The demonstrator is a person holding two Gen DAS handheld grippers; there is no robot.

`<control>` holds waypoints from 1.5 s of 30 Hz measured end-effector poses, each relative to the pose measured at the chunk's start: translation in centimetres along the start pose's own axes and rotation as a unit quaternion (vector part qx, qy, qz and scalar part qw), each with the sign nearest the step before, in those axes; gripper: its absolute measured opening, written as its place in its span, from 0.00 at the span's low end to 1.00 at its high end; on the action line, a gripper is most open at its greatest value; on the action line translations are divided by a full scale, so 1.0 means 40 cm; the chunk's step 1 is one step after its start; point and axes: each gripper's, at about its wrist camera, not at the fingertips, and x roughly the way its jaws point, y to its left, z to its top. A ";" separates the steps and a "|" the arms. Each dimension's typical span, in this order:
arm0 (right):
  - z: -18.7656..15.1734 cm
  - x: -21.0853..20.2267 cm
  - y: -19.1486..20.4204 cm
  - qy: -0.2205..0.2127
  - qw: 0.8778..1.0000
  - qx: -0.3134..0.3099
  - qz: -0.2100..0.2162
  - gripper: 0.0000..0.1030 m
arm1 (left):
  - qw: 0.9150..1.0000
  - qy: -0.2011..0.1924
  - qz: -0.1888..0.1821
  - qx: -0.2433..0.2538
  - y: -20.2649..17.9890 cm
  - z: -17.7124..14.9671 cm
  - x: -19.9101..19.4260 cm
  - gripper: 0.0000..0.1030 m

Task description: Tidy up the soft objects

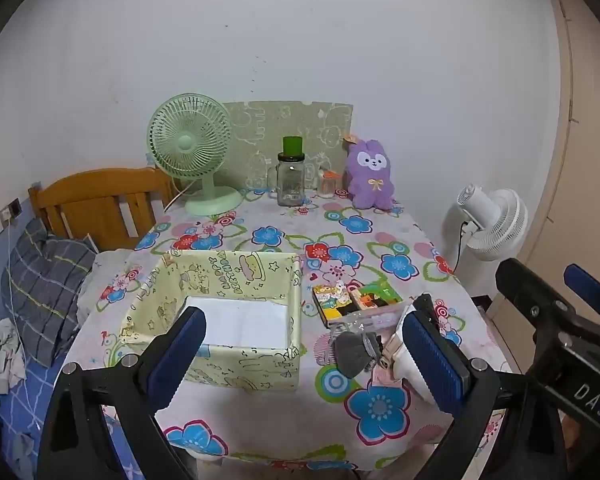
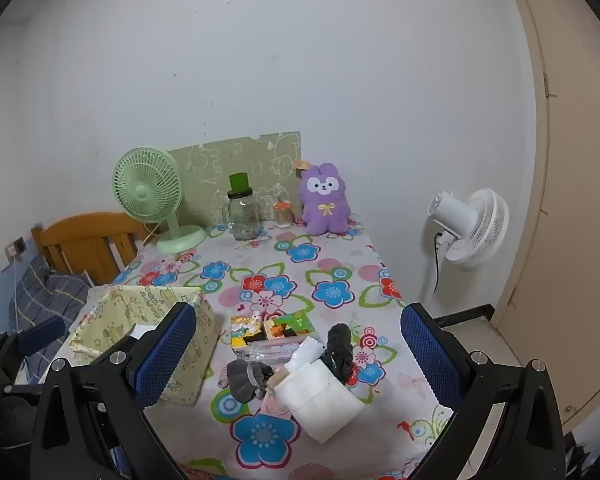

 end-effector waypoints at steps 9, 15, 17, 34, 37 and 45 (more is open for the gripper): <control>0.001 0.000 -0.001 0.015 1.000 0.001 -0.008 1.00 | 1.000 -0.007 0.001 0.002 0.012 0.007 -0.005 0.97; 0.002 0.000 -0.002 0.013 1.000 -0.006 -0.005 1.00 | 1.000 0.002 0.018 0.014 -0.013 0.012 0.004 0.97; -0.001 0.000 0.001 0.012 1.000 -0.008 -0.003 1.00 | 1.000 0.003 0.017 0.014 -0.016 0.013 0.005 0.97; 0.000 -0.005 0.001 0.009 1.000 -0.003 -0.012 1.00 | 1.000 0.000 0.012 0.016 -0.021 0.010 0.004 0.97; -0.001 -0.007 0.003 0.007 1.000 -0.007 -0.010 1.00 | 1.000 -0.001 0.013 0.010 -0.018 0.010 0.005 0.97; 0.001 -0.010 0.000 0.006 1.000 -0.006 -0.003 1.00 | 1.000 -0.006 0.014 0.009 -0.018 0.008 0.003 0.97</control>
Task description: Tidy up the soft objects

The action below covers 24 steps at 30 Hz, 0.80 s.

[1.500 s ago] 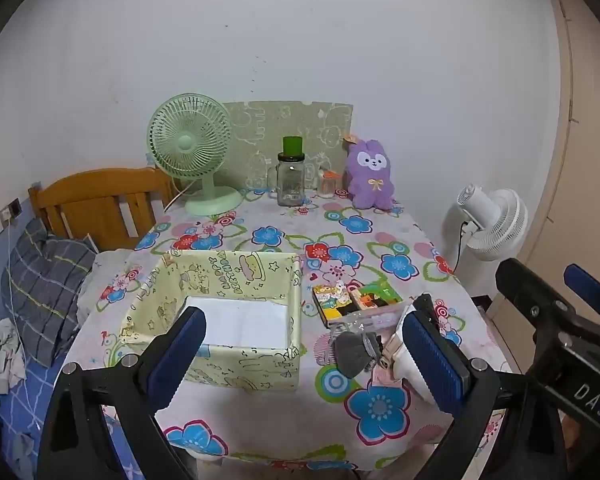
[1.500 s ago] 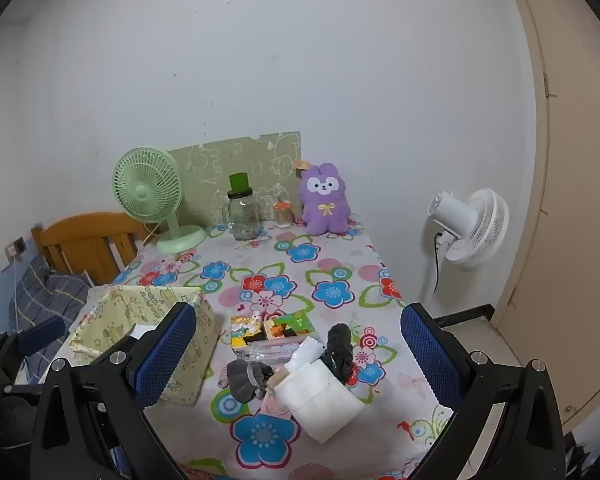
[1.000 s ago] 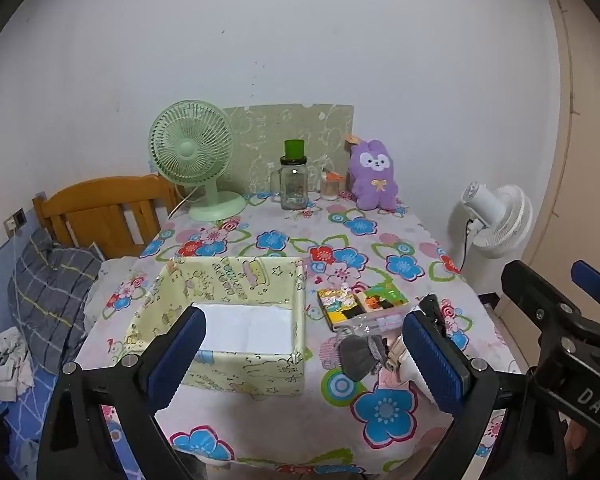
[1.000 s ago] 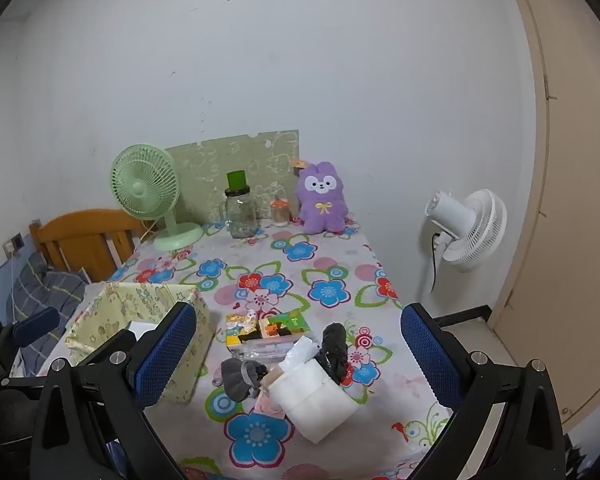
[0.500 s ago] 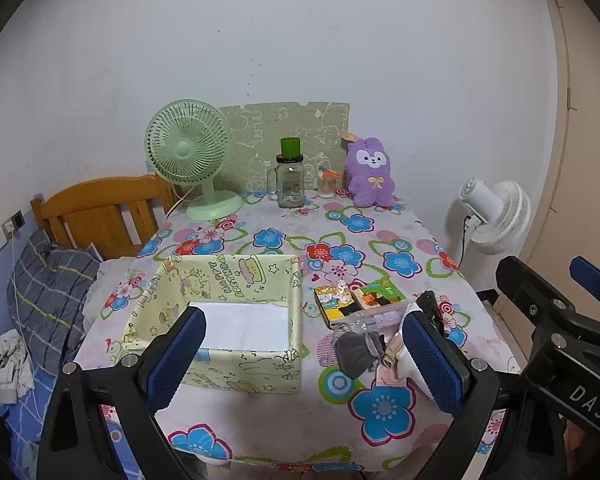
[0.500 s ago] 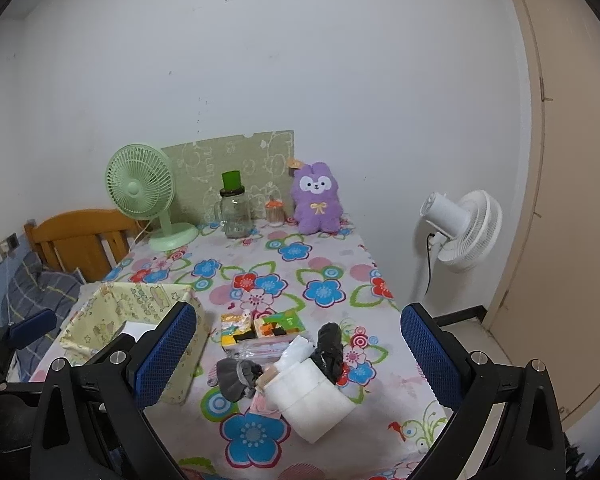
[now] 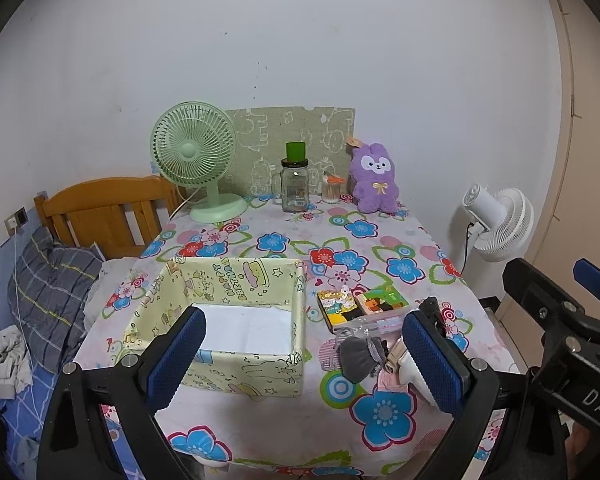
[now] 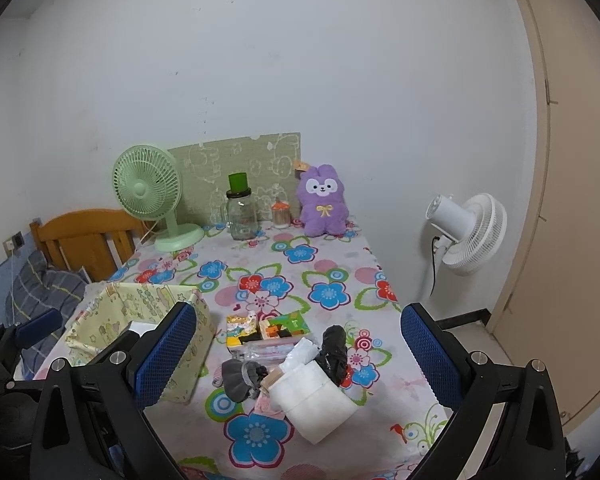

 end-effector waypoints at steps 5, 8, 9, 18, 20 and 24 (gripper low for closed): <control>0.002 -0.005 -0.001 -0.002 1.000 0.003 0.001 1.00 | 1.000 -0.006 -0.004 -0.005 0.006 -0.001 -0.005 0.97; 0.003 -0.007 -0.003 -0.002 1.000 0.006 0.000 1.00 | 1.000 -0.005 -0.006 -0.007 0.009 0.000 -0.005 0.97; 0.004 -0.007 -0.004 -0.001 1.000 0.009 0.001 1.00 | 1.000 -0.003 -0.006 -0.008 0.011 -0.001 -0.004 0.97; 0.003 -0.013 -0.012 -0.001 1.000 0.011 0.006 1.00 | 1.000 -0.001 -0.003 -0.007 0.015 -0.005 0.004 0.97; 0.002 -0.013 -0.011 -0.001 1.000 0.012 0.006 1.00 | 1.000 -0.001 -0.003 -0.006 0.015 -0.005 0.004 0.97; 0.002 -0.013 -0.012 0.000 1.000 0.013 0.006 1.00 | 1.000 0.000 -0.002 -0.006 0.016 -0.008 0.006 0.97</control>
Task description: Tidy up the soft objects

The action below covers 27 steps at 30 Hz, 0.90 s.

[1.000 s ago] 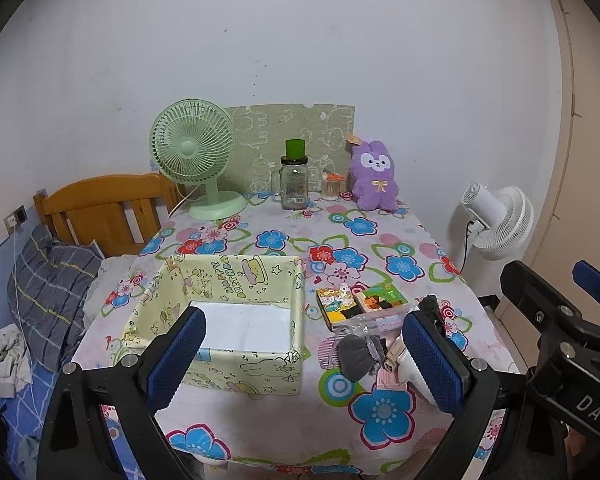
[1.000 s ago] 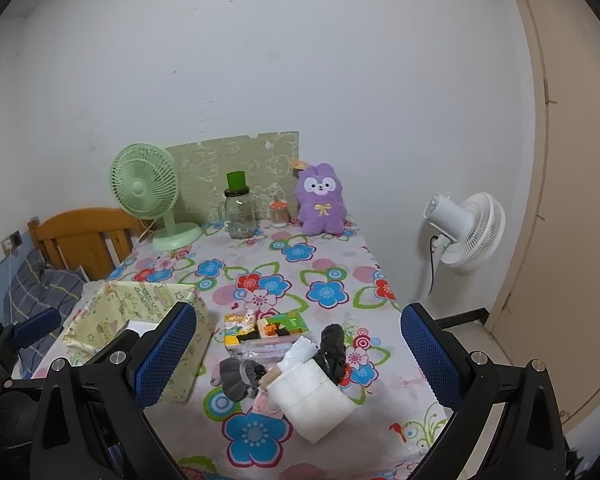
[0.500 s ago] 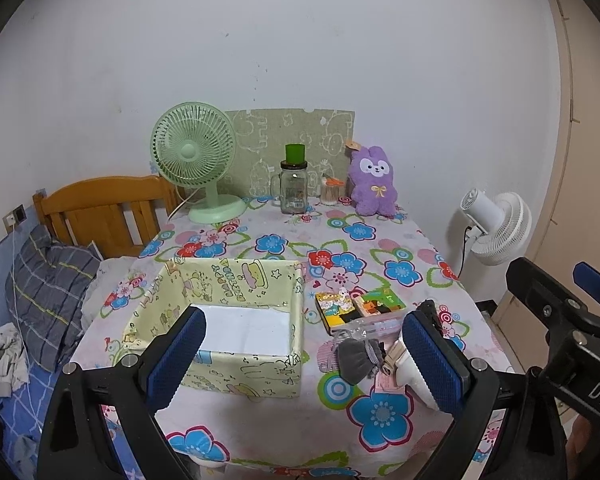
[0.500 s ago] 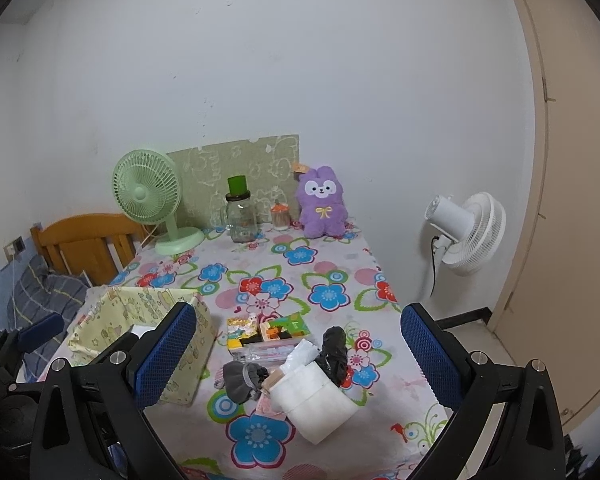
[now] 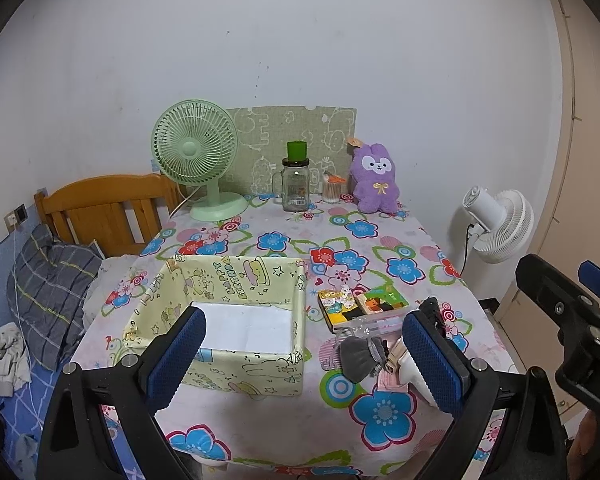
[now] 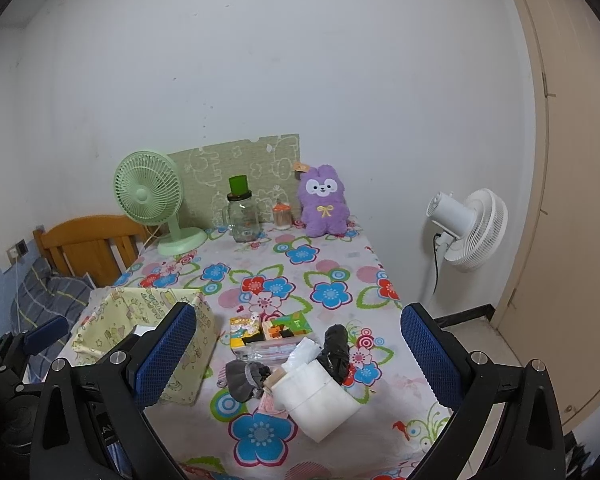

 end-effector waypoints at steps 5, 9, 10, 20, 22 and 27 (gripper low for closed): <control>-0.001 0.002 -0.001 0.001 1.000 -0.001 0.003 1.00 | 1.000 -0.002 0.000 0.000 0.001 -0.001 0.000 0.97; -0.002 0.007 -0.003 0.005 1.000 0.001 0.006 1.00 | 1.000 -0.006 -0.001 0.000 -0.003 -0.001 0.003 0.97; -0.001 0.010 -0.004 0.006 1.000 0.002 0.006 1.00 | 1.000 -0.007 -0.001 0.000 -0.006 -0.003 0.002 0.97; 0.006 0.037 -0.005 0.012 1.000 0.000 0.001 1.00 | 1.000 -0.002 -0.004 0.003 -0.016 -0.005 0.019 0.97; 0.005 0.039 -0.004 0.013 1.000 -0.001 0.002 1.00 | 1.000 -0.001 -0.004 0.002 -0.015 -0.002 0.022 0.97; 0.008 0.050 -0.002 0.013 1.000 -0.001 0.005 1.00 | 1.000 -0.009 0.002 0.003 -0.016 0.003 0.025 0.97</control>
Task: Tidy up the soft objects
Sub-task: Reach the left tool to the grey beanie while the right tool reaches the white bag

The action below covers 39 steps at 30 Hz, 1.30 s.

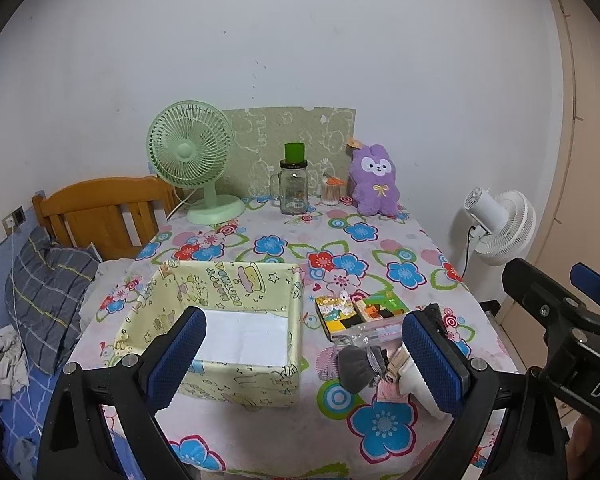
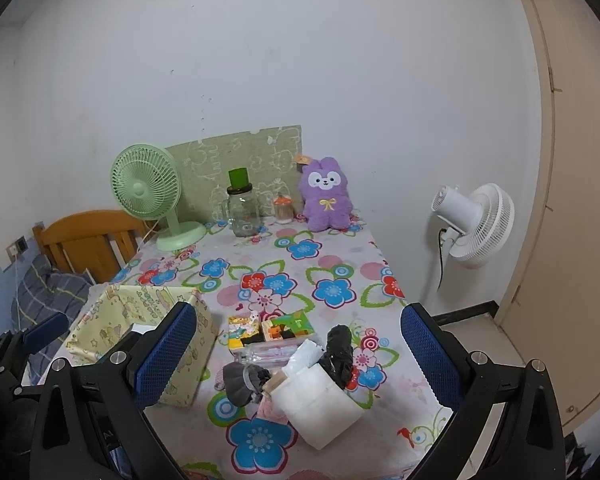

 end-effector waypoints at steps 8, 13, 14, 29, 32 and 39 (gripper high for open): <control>-0.005 0.024 -0.004 0.004 1.000 0.001 -0.002 1.00 | 1.000 0.009 0.000 0.012 -0.020 -0.009 0.031 0.96; -0.020 0.049 -0.015 0.009 1.000 0.003 0.004 0.98 | 1.000 0.015 -0.008 0.009 -0.034 -0.027 0.054 0.96; -0.022 0.055 -0.016 0.011 1.000 0.001 0.004 0.96 | 1.000 0.014 -0.009 0.009 -0.037 -0.031 0.058 0.96; -0.101 0.148 -0.047 0.043 0.999 -0.016 0.013 0.93 | 0.998 0.047 -0.038 0.018 -0.091 -0.095 0.148 0.96; -0.118 0.167 -0.050 0.053 0.998 -0.016 0.016 0.93 | 0.997 0.058 -0.041 0.021 -0.097 -0.109 0.165 0.96; -0.157 0.215 -0.061 0.079 0.997 -0.011 0.021 0.93 | 0.996 0.075 -0.042 0.032 -0.116 -0.142 0.203 0.96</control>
